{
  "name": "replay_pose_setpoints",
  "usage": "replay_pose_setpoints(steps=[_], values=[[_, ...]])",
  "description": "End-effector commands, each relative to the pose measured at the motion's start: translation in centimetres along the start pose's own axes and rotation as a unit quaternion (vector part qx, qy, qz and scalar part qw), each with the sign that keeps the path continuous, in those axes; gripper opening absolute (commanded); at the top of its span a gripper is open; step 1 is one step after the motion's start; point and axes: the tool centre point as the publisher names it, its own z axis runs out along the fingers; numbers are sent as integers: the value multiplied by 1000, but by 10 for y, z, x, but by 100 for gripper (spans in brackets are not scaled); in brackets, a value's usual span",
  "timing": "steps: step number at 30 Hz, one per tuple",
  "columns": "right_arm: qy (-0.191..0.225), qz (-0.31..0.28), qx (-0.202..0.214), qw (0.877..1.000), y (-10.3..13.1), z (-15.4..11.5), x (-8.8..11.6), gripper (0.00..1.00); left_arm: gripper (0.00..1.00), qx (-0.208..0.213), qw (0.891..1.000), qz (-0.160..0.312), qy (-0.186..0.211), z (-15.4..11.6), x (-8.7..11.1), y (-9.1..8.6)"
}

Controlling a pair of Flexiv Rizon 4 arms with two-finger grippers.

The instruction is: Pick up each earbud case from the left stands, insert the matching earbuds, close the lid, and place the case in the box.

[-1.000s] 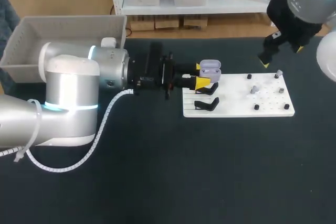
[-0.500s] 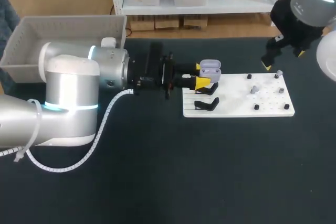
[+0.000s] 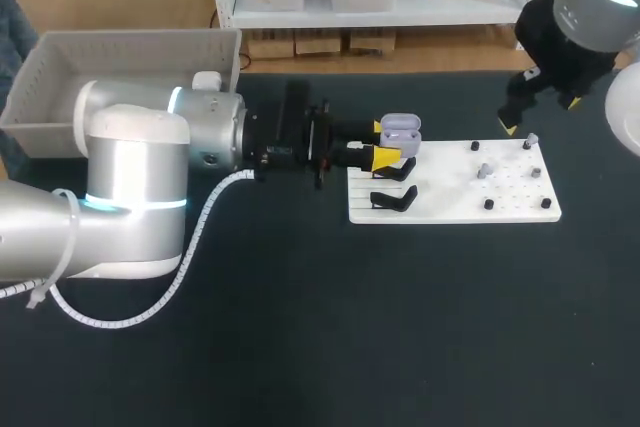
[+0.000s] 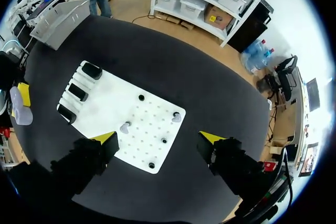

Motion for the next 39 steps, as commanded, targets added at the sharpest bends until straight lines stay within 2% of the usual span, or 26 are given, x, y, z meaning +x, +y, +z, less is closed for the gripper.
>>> replay_pose_setpoints(steps=[1, 19, 27, 32, 35, 38, 39], values=[[14, 10, 11, 1000, -2, 9, -2, 100, 0, -1, 1000, 0, 1, 1, 0, 0], [56, 14, 20, 998, -8, 37, 1, 100, 0, -1, 1000, 0, 1, 1, 0, 0], [67, -14, 34, 997, -21, 47, 3, 100, 0, -1, 1000, 0, 1, 1, 0, 0], [82, -49, 48, 994, -20, 49, 3, 100, 0, -1, 1000, 0, 1, 1, 0, 0], [85, -57, 49, 994, -19, 52, 2, 90, 0, -1, 1000, 0, 1, 1, 0, 0], [85, -59, 48, 993, -19, 54, 1, 74, 0, -1, 1000, 0, 1, 1, 0, 0], [85, -60, 47, 993, -19, 55, 1, 73, 0, -1, 1000, 0, 1, 1, 0, 0]])
